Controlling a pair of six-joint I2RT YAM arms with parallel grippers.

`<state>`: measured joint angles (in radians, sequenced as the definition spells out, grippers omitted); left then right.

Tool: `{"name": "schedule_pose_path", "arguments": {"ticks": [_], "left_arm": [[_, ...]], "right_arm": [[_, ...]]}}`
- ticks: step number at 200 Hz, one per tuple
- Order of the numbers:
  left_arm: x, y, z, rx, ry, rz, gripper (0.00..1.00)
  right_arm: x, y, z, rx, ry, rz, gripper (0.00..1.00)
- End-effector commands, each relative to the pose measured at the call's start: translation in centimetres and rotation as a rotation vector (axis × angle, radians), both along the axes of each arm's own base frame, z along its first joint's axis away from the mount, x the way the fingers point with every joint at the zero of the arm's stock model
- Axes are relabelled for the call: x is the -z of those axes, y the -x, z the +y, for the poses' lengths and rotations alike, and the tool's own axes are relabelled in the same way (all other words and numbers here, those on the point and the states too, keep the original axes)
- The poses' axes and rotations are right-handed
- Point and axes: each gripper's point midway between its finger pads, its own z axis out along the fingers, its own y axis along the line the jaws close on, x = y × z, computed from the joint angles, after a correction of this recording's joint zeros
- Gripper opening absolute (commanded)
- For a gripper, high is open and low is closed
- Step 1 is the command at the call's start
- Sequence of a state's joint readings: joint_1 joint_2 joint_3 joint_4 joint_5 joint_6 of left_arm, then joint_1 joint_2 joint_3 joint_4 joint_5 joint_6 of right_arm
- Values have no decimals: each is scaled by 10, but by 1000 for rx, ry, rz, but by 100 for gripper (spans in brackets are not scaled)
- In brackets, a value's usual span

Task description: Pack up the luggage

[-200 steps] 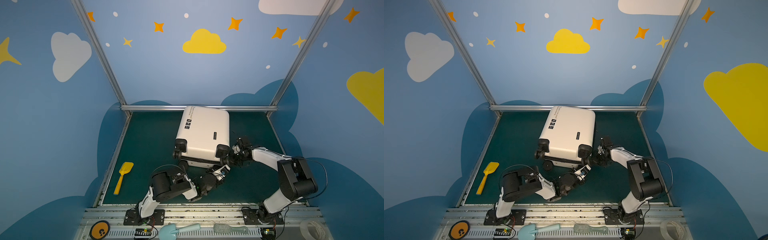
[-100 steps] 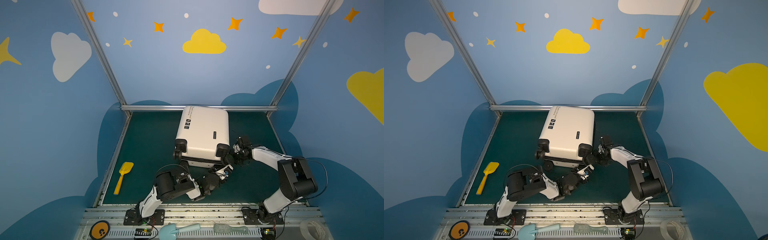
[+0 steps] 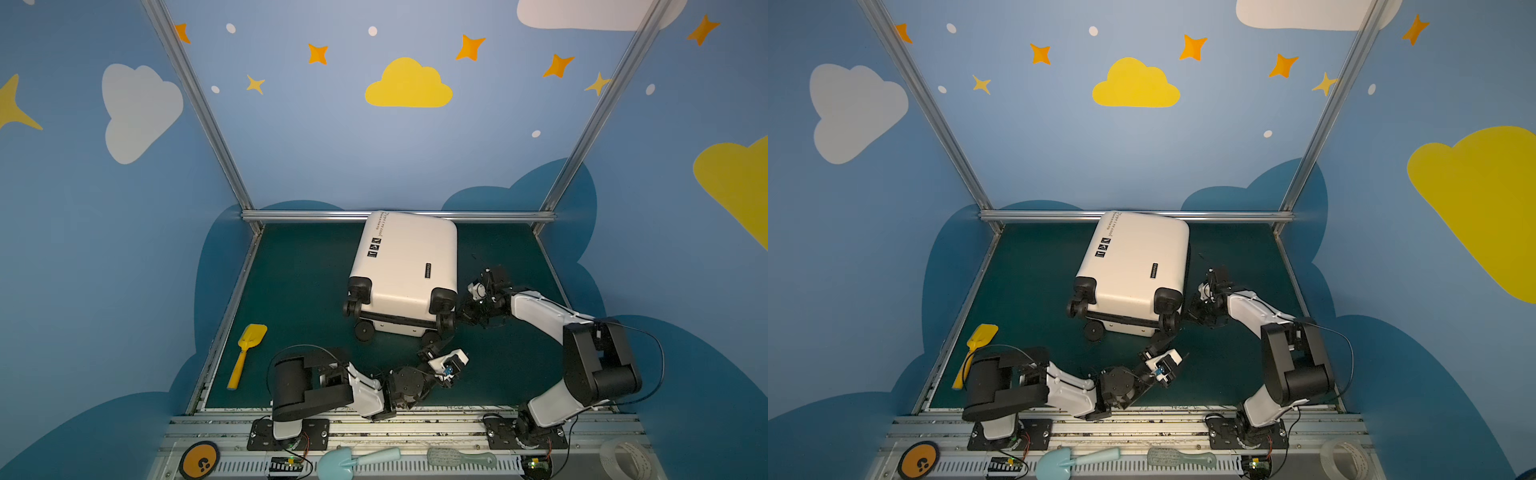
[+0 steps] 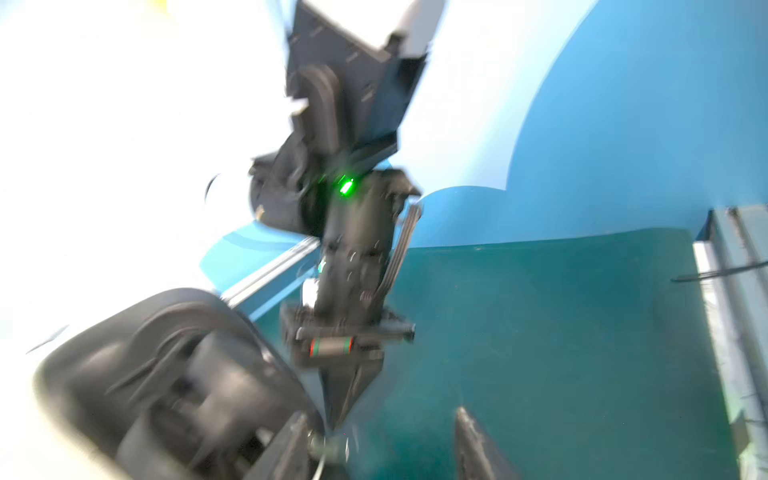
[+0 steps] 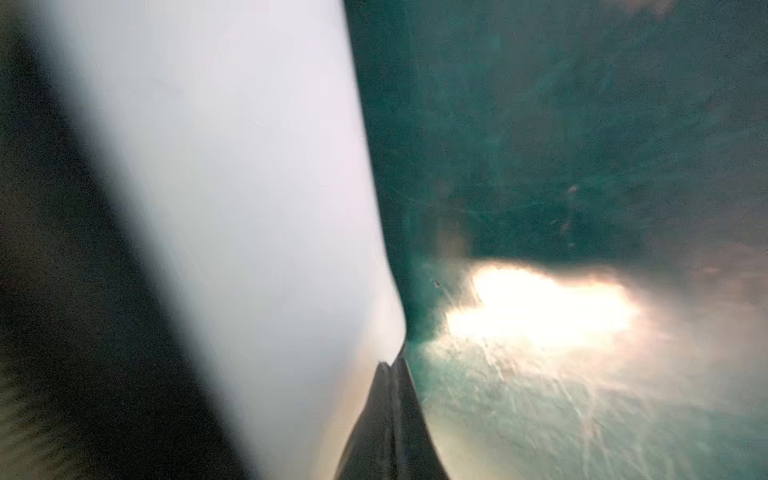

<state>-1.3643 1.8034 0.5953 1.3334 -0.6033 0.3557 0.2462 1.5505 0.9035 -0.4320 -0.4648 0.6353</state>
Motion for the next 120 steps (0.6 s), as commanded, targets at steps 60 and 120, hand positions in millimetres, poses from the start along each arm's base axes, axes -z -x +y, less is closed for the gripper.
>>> {"name": "schedule_pose_path", "arguments": {"ticks": [60, 120], "left_arm": [[-17, -29, 77, -224, -45, 212, 91], [-34, -35, 122, -221, -3, 330, 100]], "right_arm": [[-46, 23, -23, 6, 10, -84, 25], [-71, 47, -14, -34, -3, -129, 30]]}}
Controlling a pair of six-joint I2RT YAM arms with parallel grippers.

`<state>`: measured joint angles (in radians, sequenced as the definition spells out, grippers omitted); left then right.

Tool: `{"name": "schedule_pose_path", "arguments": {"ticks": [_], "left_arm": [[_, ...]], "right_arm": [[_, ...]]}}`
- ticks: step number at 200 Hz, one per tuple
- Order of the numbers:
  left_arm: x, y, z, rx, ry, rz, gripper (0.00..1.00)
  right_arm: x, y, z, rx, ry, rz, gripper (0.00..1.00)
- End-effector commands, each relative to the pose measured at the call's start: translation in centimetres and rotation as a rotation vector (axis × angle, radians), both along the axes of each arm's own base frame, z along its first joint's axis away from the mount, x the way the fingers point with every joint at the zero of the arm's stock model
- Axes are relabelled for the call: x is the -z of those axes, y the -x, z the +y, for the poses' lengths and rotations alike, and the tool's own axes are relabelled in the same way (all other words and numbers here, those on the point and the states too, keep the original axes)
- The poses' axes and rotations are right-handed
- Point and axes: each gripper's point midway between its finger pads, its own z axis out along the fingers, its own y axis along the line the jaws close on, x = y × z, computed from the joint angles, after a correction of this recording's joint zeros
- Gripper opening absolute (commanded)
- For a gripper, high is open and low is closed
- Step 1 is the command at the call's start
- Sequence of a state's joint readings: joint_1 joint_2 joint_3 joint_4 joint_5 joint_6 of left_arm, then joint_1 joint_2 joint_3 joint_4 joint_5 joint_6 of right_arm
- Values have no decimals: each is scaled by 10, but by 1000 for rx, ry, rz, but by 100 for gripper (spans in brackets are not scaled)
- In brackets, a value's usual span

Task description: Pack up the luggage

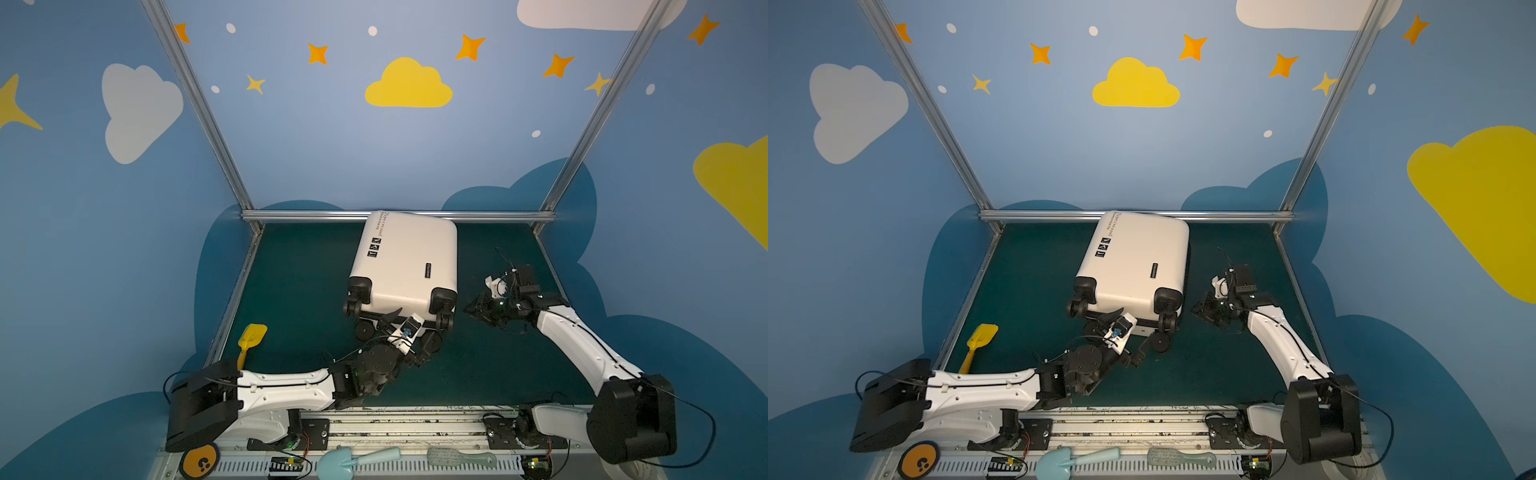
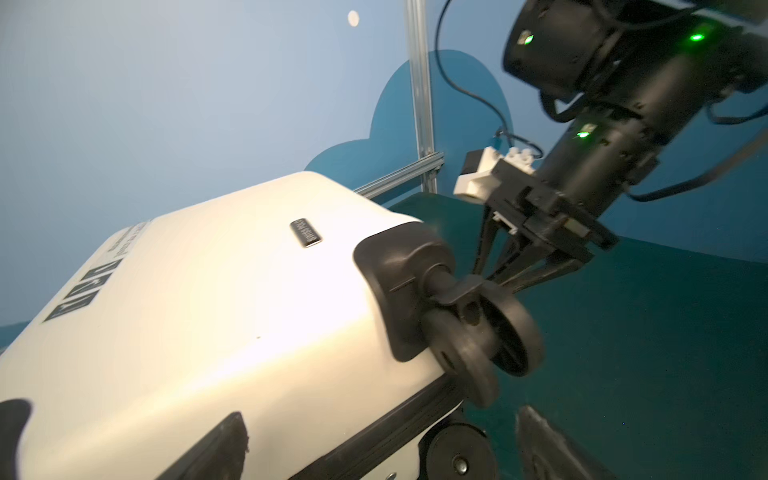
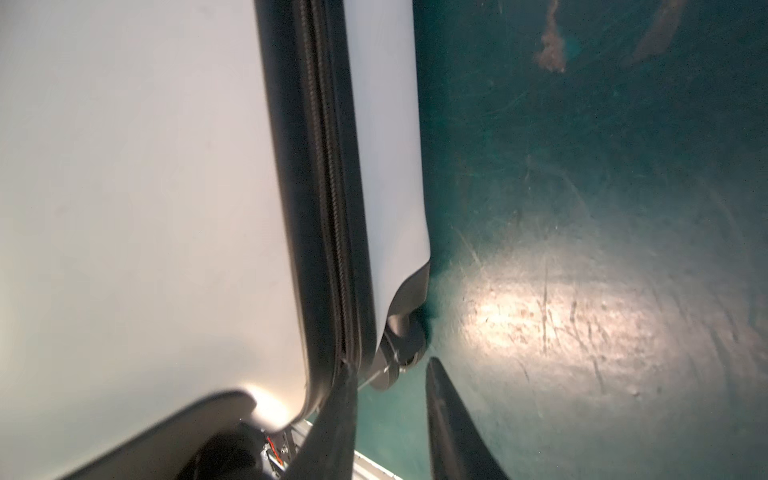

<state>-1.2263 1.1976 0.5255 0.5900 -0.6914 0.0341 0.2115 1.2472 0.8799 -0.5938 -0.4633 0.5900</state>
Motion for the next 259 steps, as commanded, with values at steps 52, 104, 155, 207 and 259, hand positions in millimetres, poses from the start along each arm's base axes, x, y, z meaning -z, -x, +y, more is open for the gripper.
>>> {"name": "schedule_pose_path", "arguments": {"ticks": [52, 104, 155, 207, 259], "left_arm": [[18, 18, 1, 147, -84, 104, 100], [37, 15, -38, 212, -107, 144, 100], [40, -9, -60, 132, -110, 100, 100], [39, -26, -71, 81, -134, 21, 98], [35, -39, -76, 79, -171, -47, 93]], "right_arm": [[-19, 26, 26, -97, 19, -17, 28], [-30, 29, 44, -149, 12, -40, 25], [-36, 31, 57, -191, 7, -52, 23], [-32, 34, 59, -197, 7, -51, 21], [-32, 35, 58, -197, 5, -55, 20]]}}
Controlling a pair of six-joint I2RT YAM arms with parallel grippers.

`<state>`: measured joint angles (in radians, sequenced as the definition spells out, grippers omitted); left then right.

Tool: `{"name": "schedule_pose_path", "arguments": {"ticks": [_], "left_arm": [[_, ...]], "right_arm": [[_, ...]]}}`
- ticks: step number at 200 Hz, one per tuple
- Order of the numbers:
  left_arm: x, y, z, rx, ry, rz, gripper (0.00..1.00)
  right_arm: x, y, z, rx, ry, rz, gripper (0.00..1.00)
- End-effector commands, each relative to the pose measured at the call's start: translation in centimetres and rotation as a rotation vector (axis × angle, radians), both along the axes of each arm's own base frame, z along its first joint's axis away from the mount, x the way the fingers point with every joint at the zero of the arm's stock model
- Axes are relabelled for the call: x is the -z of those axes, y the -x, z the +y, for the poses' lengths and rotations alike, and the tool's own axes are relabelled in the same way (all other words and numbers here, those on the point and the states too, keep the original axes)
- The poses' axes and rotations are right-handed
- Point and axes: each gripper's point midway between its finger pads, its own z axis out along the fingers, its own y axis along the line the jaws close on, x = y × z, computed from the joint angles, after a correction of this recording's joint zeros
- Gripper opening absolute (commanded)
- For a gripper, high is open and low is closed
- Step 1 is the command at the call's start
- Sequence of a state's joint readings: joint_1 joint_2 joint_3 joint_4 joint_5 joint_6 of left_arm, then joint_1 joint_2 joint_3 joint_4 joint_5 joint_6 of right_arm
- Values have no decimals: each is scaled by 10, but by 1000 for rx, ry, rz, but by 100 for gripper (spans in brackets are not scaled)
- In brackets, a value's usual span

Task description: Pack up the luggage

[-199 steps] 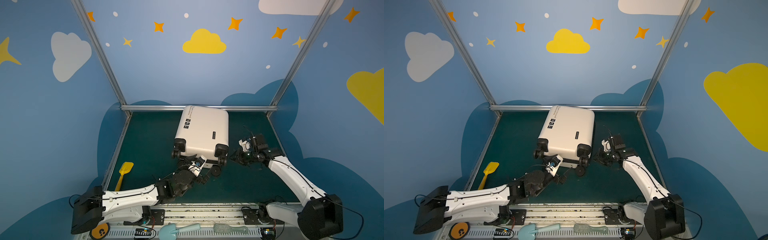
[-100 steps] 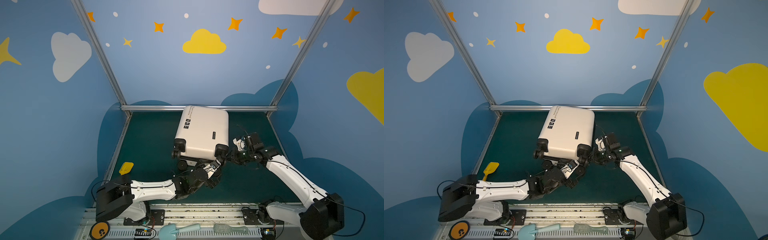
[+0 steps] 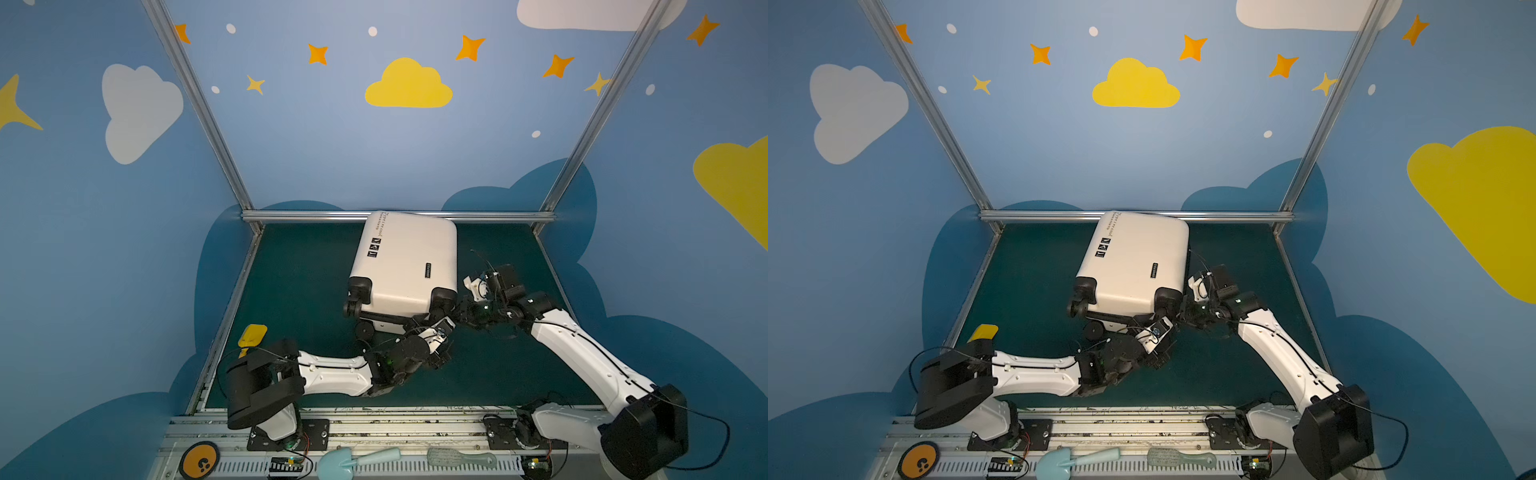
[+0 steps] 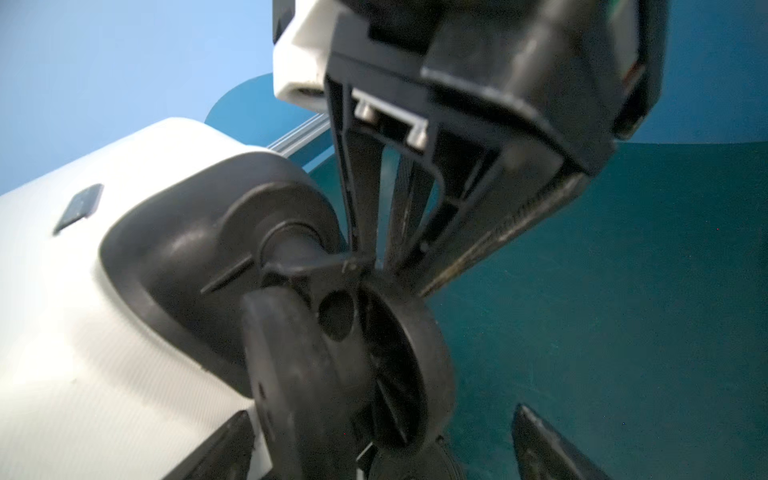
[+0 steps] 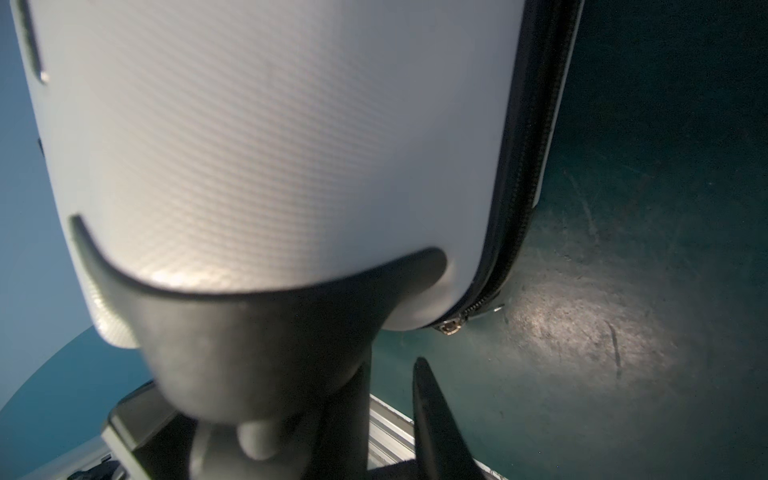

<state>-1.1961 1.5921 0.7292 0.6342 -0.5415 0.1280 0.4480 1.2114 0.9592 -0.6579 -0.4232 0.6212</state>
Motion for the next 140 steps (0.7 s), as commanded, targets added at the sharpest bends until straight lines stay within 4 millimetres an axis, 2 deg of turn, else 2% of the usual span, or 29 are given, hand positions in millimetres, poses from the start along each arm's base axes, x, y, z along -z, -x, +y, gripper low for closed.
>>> {"name": "schedule_pose_path", "arguments": {"ticks": [1, 42, 90, 140], "left_arm": [[-23, -20, 2, -49, 28, -81, 93], [-27, -28, 1, -49, -20, -134, 84], [-18, -33, 4, -50, -66, -145, 71], [-27, -39, 6, -63, -73, -184, 58]], "right_arm": [[-3, 0, 2, -6, -3, -13, 20], [-6, 1, 1, -2, -5, -22, 19], [-11, 2, -2, 8, -1, -40, 19], [-16, 4, -11, 22, 24, -58, 20]]}}
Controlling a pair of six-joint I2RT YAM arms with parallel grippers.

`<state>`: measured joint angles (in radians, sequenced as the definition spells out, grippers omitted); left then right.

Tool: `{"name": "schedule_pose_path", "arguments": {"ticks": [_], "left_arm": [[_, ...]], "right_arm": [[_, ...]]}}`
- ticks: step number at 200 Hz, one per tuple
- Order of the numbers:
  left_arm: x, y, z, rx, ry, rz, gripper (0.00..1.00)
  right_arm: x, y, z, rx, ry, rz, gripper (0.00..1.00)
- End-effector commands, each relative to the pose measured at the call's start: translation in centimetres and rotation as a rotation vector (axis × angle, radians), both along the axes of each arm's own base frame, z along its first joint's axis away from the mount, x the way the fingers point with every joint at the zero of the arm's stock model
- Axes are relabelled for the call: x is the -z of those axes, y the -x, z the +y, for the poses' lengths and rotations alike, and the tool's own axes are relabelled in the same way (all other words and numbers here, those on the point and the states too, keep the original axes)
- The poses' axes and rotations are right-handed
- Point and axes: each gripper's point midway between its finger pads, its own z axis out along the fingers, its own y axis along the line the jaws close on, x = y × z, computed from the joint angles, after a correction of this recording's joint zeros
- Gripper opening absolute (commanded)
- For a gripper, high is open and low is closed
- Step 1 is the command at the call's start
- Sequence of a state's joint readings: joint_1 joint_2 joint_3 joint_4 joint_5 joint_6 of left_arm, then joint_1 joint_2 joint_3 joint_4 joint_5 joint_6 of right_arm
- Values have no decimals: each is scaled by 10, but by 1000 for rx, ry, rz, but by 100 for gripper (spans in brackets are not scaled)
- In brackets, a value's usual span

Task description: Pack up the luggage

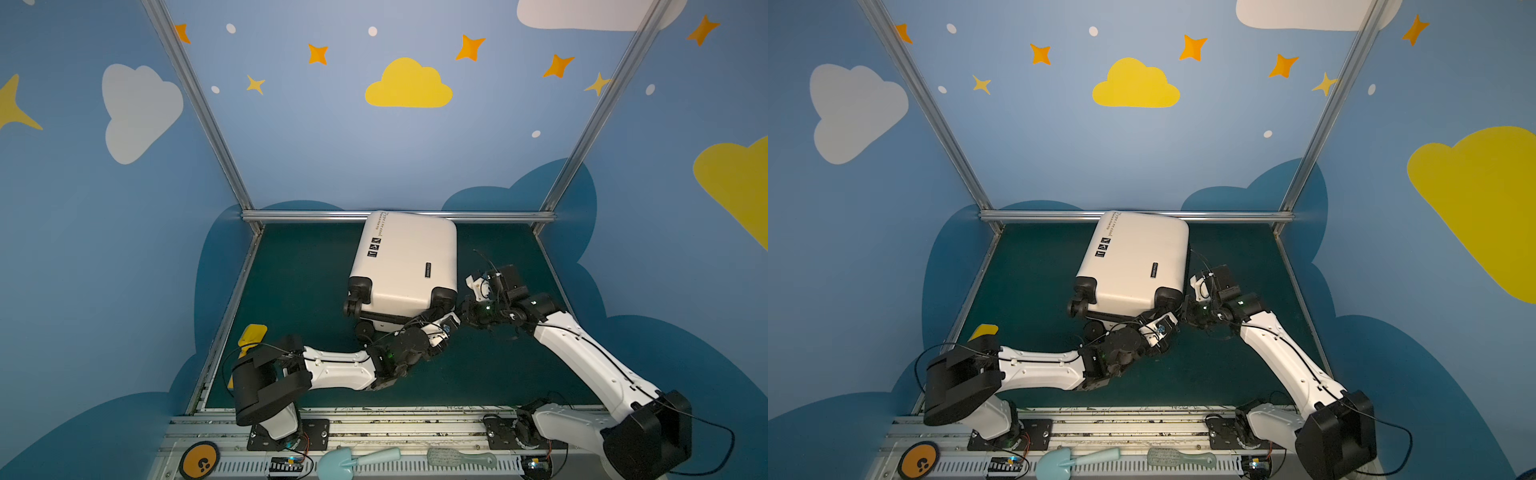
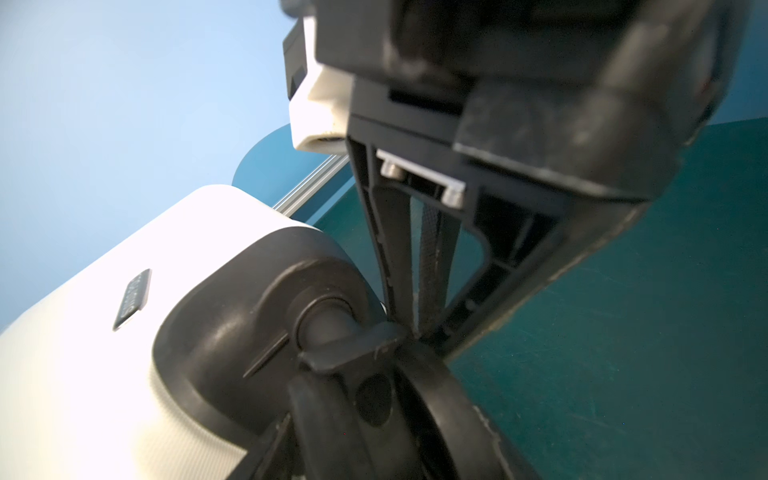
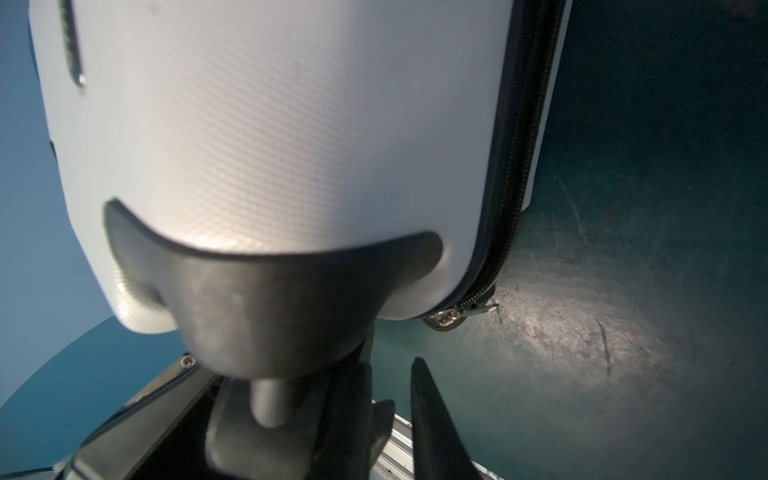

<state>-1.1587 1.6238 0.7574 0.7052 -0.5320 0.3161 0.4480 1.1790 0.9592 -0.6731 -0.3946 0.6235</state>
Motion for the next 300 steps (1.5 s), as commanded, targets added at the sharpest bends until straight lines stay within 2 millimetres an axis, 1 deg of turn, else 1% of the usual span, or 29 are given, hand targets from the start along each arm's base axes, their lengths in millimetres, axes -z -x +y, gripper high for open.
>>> {"name": "schedule_pose_path", "arguments": {"ticks": [1, 23, 46, 65, 82, 88, 90, 111, 124, 149, 206, 236, 272, 300], "left_arm": [[-13, -21, 10, -79, 8, -47, 58], [-20, -23, 10, -75, 13, -60, 56], [-24, -22, 9, -66, 6, -70, 55], [-28, -21, 8, -56, 0, -74, 55], [-29, -20, 8, -47, -7, -76, 54], [-30, -20, 7, -44, -9, -76, 54], [-30, -20, 7, -42, -11, -76, 54], [-31, -19, 4, -28, -17, -70, 54], [-32, -18, 3, -21, -18, -68, 54], [-34, -17, 0, -8, -16, -61, 52], [-38, -16, -1, 2, -12, -57, 50], [-41, -15, 0, 1, -11, -60, 49], [-42, -15, 1, 0, -9, -61, 49], [-41, -15, 0, 2, -8, -61, 49]], "right_arm": [[-11, 2, -6, 4, 12, -34, 20], [-13, 2, -18, 39, 30, -62, 25], [-8, 0, -31, 82, 44, -118, 29], [-2, -1, -40, 97, 65, -209, 33], [2, -4, -44, 80, 67, -330, 36], [-1, -6, -45, 82, 59, -371, 38], [6, -4, -46, 81, 65, -366, 38], [14, -4, -39, 22, 21, -481, 43], [16, -3, -31, -23, -24, -536, 46], [22, -6, -21, -55, -70, -578, 52], [37, -13, -6, -126, -85, -486, 51], [45, -12, 3, -174, -107, -440, 50], [59, -12, 3, -181, -96, -411, 47], [66, -10, 2, -177, -93, -395, 38]]}}
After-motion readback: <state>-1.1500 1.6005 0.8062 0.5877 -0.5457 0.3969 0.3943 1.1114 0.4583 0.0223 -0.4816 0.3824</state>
